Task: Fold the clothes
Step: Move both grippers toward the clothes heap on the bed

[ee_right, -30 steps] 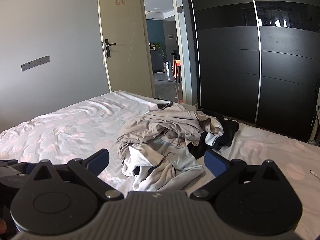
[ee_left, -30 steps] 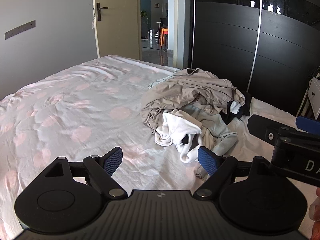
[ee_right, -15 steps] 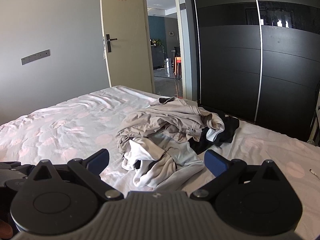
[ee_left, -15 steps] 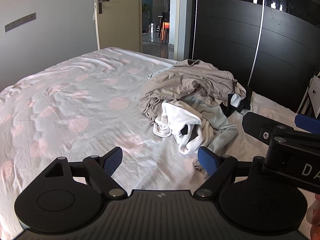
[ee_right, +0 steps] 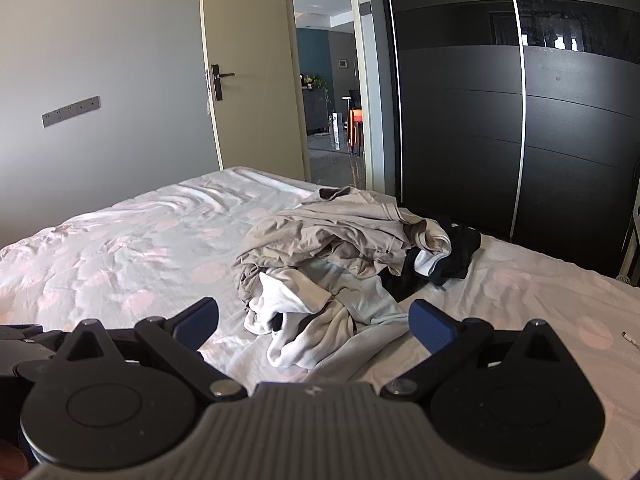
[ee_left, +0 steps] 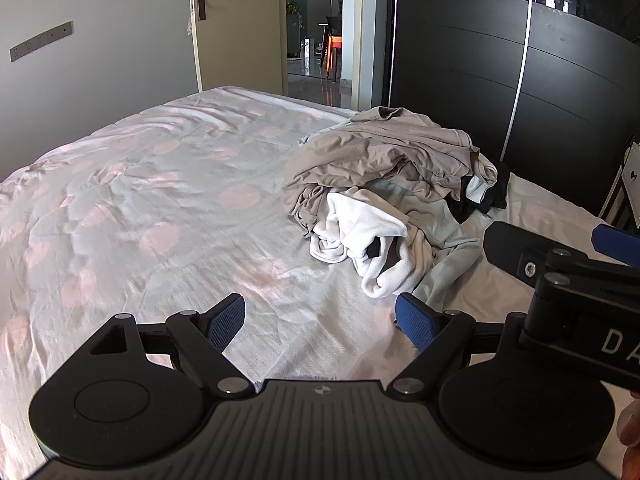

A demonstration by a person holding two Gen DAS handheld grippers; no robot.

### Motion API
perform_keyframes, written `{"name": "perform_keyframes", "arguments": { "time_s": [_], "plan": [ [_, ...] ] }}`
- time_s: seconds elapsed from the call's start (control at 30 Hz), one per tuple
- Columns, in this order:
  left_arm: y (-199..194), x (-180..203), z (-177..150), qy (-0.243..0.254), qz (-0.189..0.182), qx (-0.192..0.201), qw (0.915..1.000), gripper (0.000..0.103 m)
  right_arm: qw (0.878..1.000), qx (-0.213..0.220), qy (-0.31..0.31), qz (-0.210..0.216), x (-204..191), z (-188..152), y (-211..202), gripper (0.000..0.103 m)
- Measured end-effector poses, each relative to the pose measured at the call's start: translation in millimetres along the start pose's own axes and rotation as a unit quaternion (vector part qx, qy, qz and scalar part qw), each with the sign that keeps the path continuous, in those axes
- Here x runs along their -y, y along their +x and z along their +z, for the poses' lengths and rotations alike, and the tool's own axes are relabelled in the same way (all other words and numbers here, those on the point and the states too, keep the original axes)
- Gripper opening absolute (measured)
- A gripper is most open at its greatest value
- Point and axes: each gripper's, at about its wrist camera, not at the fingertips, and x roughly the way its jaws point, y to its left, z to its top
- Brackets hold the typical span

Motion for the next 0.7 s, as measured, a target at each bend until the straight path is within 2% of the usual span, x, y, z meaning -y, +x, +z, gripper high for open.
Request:
{"name": "perform_keyframes", "arguments": {
  "time_s": [0.7],
  "plan": [
    [2.5, -0.5, 0.6, 0.002, 0.002, -0.004, 1.0000, 0.083, 1.000, -0.007, 0.003, -0.005, -0.5, -2.2, 3.7, 0.102]
  ]
}}
